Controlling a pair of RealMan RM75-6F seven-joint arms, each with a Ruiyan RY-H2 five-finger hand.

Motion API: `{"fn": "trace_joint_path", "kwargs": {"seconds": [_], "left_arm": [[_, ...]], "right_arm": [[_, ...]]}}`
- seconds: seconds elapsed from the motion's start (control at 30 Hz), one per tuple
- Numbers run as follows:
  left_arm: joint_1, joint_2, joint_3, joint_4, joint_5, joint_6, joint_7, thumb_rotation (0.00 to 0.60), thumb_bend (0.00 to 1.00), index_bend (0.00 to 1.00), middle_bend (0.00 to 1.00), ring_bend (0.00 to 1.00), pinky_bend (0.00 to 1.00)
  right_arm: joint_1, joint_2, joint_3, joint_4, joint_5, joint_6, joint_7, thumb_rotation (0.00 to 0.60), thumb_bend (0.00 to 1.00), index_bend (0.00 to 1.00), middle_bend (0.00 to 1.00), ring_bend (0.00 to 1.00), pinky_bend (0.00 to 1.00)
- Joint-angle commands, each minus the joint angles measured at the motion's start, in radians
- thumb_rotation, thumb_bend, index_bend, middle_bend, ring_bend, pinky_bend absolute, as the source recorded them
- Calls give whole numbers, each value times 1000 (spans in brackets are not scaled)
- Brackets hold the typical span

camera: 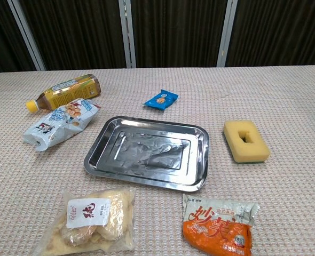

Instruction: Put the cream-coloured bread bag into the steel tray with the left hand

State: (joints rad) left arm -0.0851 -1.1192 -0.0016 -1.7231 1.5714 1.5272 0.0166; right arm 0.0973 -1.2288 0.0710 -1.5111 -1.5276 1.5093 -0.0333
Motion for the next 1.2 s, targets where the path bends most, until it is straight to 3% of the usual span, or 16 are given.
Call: {"fn": "trace_joint_path", "kwargs": {"seconds": [0.03, 0.37, 0.6, 0.8, 1.2], "left_arm": [[3, 2, 3, 0, 8, 5, -2, 600, 190, 226, 0, 0, 0], [-45, -6, 36, 1, 96, -67, 22, 600, 186, 220, 0, 0, 0], [-148, -18, 73, -4, 221, -209, 55, 600, 22, 211, 0, 0, 0], [-248, -50, 91, -15, 294, -350, 83, 600, 0, 163, 0, 0, 0], [-368, -204, 61, -14, 231, -586, 203, 600, 0, 127, 0, 0, 0]], "right_arm": [[0, 0, 0, 0, -2, 1, 0, 600, 0, 11, 0, 0, 0], [-3, 0, -2, 0, -5, 5, 1, 600, 0, 11, 0, 0, 0], [-6, 3, -3, -3, -9, 13, 1, 600, 0, 11, 0, 0, 0], [-13, 4, -4, -7, -10, 22, -1, 600, 0, 11, 0, 0, 0], [-20, 9, -4, -18, -10, 32, -13, 600, 0, 11, 0, 0, 0]]}}
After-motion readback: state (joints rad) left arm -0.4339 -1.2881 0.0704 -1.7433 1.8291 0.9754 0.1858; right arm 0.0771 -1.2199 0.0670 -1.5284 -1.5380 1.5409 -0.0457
